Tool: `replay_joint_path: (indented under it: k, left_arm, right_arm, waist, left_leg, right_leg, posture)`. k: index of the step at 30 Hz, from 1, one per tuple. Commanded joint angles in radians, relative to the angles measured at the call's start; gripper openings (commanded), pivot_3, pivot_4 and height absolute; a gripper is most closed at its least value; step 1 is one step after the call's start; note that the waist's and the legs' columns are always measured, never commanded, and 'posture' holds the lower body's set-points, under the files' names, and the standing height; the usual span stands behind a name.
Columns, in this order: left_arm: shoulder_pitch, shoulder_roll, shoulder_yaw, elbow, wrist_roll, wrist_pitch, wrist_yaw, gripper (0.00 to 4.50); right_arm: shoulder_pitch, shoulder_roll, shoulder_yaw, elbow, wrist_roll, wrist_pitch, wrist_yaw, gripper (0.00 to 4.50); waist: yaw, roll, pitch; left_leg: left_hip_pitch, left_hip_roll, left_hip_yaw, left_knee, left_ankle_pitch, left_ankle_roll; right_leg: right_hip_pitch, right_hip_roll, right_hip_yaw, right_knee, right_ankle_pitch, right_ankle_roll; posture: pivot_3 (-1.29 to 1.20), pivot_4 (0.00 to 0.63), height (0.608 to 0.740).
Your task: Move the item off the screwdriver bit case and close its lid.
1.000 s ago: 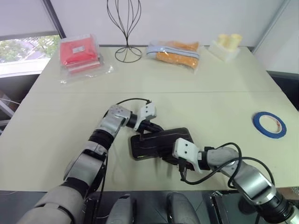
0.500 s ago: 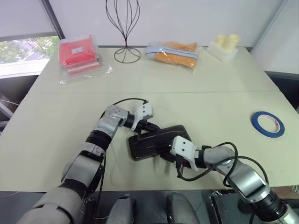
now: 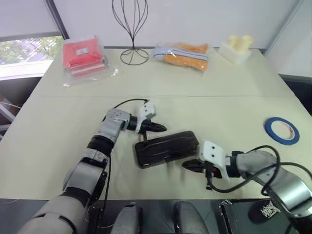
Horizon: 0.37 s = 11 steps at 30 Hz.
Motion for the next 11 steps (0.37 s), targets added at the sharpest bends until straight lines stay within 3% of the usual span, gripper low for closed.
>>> replay_joint_path:
  k: [1,5,11]
  left_arm:
    - [0.033,0.064,0.068,-0.22,-0.077,0.1,0.021,0.0]
    - [0.227,0.171,0.141,-0.608,-0.196,0.34,0.077,0.0]
    - [0.488,0.26,0.263,-1.011,-0.362,0.586,0.207,0.0]
  right_arm:
    - [-0.006,-0.05,-0.142,-0.027,0.061,-0.011,0.035,0.03]
    - [-0.064,-0.101,-0.265,0.027,0.108,-0.022,0.069,0.03]
    - [-0.141,-0.144,-0.298,0.11,0.115,-0.061,0.092,0.03]
  waist:
    - [0.0,0.0,0.0]
    - [-0.005,0.001,0.0]
    - [0.004,0.001,0.0]
  left_leg:
    - [0.0,0.0,0.0,0.0,0.0,0.0]
    - [0.001,0.0,0.0,-0.001,0.0,0.0]
    - [0.001,0.002,-0.002,-0.001,0.0,0.0]
  right_leg:
    - [0.0,0.0,0.0,0.0,0.0,0.0]
    - [0.0,0.0,0.002,0.0,0.0,0.0]
    - [0.0,-0.001,0.002,0.0,0.0,0.0]
  posture:
    - [0.0,0.15,0.74]
    - [0.0,0.15,0.74]
    - [0.0,0.15,0.74]
